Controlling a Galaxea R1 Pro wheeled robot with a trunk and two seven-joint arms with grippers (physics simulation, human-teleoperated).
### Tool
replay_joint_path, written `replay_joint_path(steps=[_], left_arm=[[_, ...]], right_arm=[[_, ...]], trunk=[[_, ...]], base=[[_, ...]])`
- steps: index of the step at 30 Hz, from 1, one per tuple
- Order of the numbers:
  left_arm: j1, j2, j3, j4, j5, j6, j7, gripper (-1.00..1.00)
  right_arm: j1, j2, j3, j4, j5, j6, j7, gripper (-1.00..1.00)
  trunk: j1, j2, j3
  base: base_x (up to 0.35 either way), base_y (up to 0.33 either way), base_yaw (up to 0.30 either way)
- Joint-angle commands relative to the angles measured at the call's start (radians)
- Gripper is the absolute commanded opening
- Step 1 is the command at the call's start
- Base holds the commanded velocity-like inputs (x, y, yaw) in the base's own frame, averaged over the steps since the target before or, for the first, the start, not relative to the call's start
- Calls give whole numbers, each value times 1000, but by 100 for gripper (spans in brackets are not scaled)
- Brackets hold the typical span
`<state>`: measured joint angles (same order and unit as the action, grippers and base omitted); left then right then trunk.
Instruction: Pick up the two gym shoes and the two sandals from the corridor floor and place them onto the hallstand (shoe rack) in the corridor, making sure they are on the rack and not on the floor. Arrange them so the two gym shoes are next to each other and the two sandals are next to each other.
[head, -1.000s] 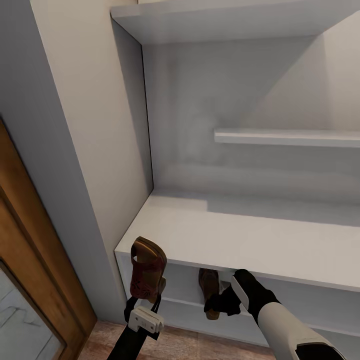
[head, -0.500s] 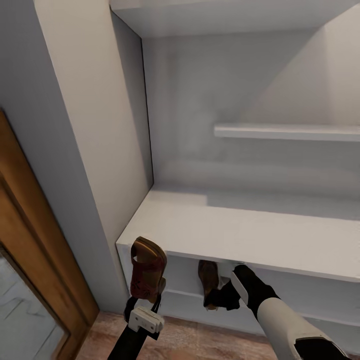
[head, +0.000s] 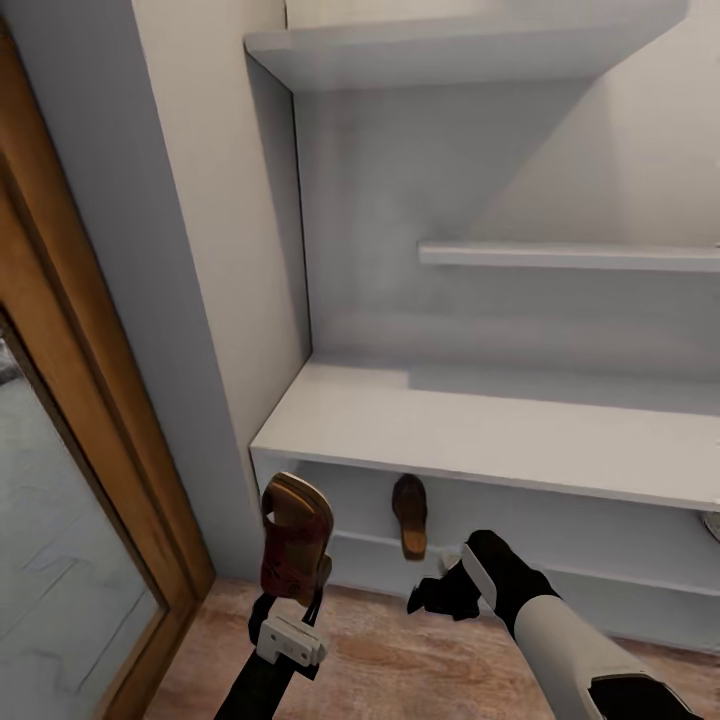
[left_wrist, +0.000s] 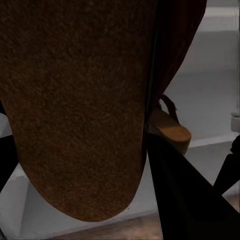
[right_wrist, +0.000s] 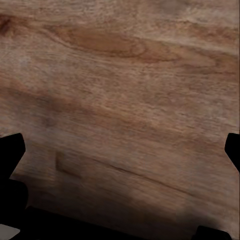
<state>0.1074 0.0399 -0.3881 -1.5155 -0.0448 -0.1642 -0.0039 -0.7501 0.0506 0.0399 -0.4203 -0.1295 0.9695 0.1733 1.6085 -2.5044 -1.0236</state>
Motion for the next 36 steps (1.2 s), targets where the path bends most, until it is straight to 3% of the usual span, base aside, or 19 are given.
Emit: replay_joint_path(steps=[1, 21, 30, 36], left_arm=[[0, 0, 0, 0, -3, 0, 1, -100], [0, 0, 0, 2, -3, 0, 1, -100], [0, 0, 0, 3, -3, 0, 1, -100], [-1, -2, 1, 3, -3, 0, 1, -100]], right_arm=[[0, 0, 0, 0, 0, 0, 0, 100], [0, 0, 0, 2, 1, -19, 0, 100], [0, 0, 1, 29, 4, -176, 0, 100], [0, 0, 2, 189, 5, -413, 0, 100]], trunk=[[0, 0, 0], [0, 0, 0], [0, 0, 0], [0, 0, 0]], base=[[-324, 0, 0], [-312, 0, 0], [-197, 0, 0], [-33, 0, 0]])
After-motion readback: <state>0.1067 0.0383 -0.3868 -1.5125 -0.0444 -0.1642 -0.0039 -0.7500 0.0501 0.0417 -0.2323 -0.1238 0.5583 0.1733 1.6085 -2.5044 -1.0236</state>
